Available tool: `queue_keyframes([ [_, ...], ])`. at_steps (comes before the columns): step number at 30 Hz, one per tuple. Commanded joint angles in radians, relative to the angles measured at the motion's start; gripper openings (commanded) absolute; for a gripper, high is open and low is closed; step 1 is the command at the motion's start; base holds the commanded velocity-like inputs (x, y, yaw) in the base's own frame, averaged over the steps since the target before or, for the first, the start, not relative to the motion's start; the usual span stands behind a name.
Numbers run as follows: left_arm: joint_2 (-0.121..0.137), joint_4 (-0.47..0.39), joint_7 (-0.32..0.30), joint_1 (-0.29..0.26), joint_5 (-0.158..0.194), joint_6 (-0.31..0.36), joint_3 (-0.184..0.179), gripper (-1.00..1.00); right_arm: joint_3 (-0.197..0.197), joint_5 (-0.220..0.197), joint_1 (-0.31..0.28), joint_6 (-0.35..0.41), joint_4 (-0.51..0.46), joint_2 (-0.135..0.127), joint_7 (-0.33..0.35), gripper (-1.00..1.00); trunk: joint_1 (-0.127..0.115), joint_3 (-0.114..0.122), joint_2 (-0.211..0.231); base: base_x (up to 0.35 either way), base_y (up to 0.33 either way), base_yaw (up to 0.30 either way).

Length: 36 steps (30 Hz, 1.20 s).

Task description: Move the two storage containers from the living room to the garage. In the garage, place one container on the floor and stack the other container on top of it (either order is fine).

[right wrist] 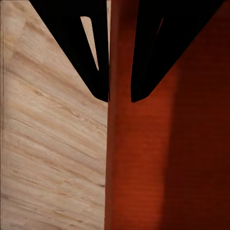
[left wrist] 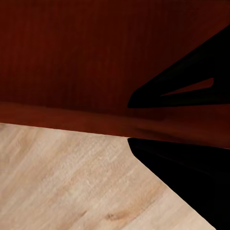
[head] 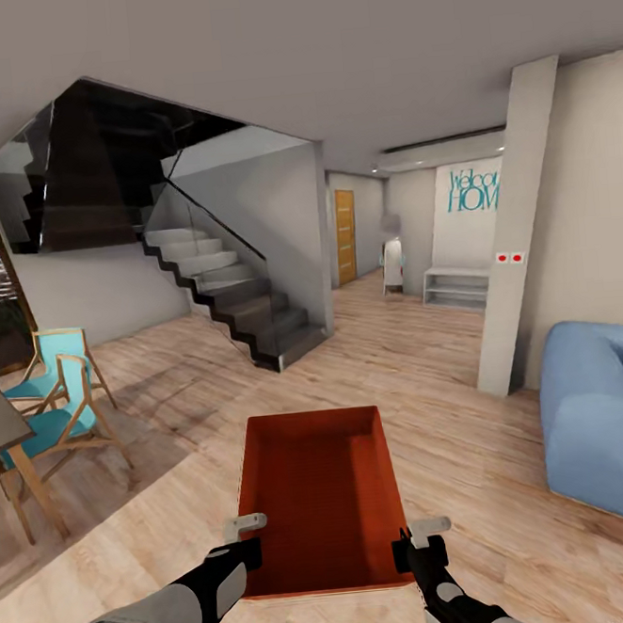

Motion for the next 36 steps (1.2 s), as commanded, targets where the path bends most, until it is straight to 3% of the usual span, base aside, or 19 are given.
queue_keyframes([
  [1,0.004,-0.004,0.008,-0.002,0.000,-0.001,0.047,-1.00,0.003,-0.012,0.000,-0.003,0.006,-0.007,-0.013,-1.00,0.001,-0.002,-0.001,0.322,0.000,-0.284],
  [9,0.004,-0.004,0.008,-0.002,0.000,-0.001,0.047,-1.00,0.004,-0.011,0.000,-0.004,0.006,-0.007,-0.013,-1.00,0.001,-0.002,-0.001,0.322,0.000,-0.245],
  [36,0.004,-0.004,0.008,-0.002,0.000,-0.001,0.047,-1.00,0.003,-0.012,0.000,-0.004,0.006,-0.007,-0.013,-1.00,0.001,-0.002,-0.001,0.323,0.000,-0.004],
])
